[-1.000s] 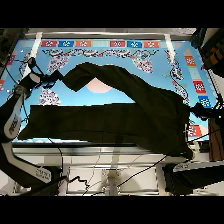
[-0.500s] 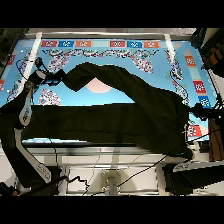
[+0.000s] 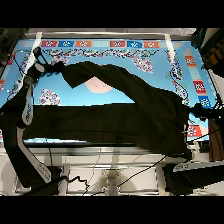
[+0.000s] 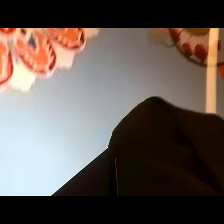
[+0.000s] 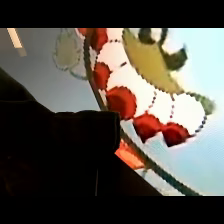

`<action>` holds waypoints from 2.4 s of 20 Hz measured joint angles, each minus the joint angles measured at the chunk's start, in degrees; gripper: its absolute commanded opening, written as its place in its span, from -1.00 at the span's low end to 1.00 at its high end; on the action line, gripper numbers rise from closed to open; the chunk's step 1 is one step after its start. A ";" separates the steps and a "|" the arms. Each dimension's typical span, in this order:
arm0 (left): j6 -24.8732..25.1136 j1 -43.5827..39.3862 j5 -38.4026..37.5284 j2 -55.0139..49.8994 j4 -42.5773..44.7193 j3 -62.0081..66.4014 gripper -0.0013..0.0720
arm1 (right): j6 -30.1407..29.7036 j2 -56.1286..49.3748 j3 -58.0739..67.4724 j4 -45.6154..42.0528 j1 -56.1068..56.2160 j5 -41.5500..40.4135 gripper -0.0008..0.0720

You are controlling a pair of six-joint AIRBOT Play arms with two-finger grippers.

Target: Fold the clothes and pants, and hang the long-sleeved shirts on hangers.

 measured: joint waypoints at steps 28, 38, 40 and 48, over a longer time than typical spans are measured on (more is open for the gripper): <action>7.30 11.21 -51.89 17.84 33.44 -18.25 0.80 | 0.13 0.85 2.47 7.91 0.00 0.31 -0.90; 13.66 14.73 -34.51 16.52 13.73 -18.05 0.59 | 0.13 0.85 2.47 7.87 0.00 0.13 -0.90; 15.76 14.71 -32.89 15.17 12.87 -18.05 0.59 | 0.13 0.85 2.47 7.82 0.00 0.09 -0.90; 27.71 13.03 -30.97 10.47 12.33 -17.79 -0.92 | 0.13 0.85 2.47 7.76 0.00 -0.22 -0.90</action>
